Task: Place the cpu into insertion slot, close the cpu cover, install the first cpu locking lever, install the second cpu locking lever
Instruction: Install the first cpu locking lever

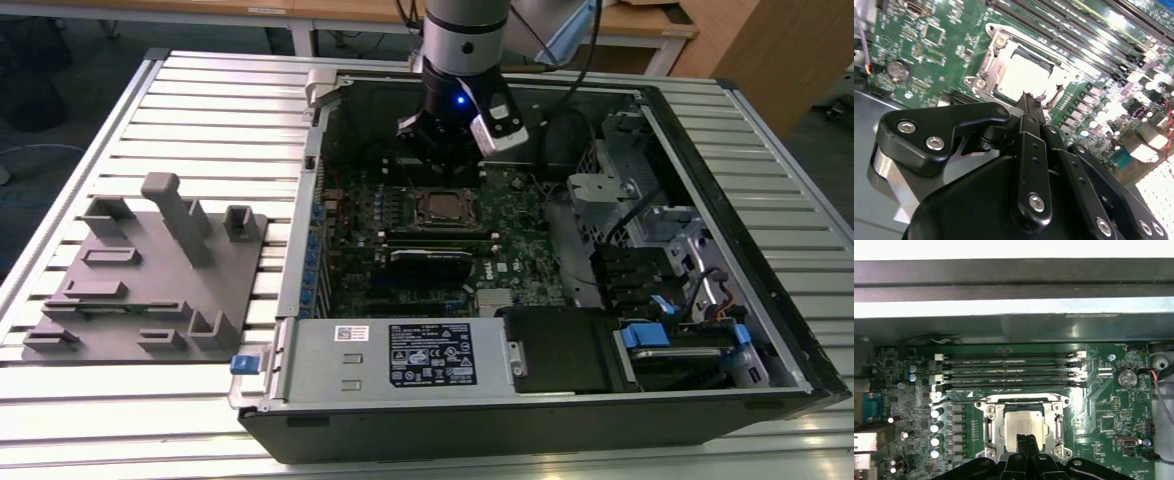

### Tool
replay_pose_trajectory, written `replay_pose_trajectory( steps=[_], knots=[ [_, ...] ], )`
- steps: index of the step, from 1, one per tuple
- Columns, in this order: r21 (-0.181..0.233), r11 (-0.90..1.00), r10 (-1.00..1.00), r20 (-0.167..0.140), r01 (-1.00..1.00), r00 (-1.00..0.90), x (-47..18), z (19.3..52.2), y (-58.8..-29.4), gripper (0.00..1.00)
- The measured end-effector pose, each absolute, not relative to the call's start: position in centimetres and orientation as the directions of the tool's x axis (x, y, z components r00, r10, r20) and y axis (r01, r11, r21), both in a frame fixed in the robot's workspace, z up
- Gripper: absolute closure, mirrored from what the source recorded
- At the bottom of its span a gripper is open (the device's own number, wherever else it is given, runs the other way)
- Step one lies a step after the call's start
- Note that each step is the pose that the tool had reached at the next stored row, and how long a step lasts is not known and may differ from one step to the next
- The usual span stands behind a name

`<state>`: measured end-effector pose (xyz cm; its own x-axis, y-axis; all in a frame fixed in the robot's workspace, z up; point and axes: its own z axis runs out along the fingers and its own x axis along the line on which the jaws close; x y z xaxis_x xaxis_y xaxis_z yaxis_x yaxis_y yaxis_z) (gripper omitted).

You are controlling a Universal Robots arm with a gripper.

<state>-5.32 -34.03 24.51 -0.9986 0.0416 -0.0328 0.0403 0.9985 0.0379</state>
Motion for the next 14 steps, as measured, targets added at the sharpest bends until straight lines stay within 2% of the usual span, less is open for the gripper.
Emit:
replay_pose_trajectory(
  steps=[14],
  knots=[
    [0.038,0.998,0.042,-0.033,0.04,-0.999,-8.6,24.5,-34.0,0.9]
  ],
)
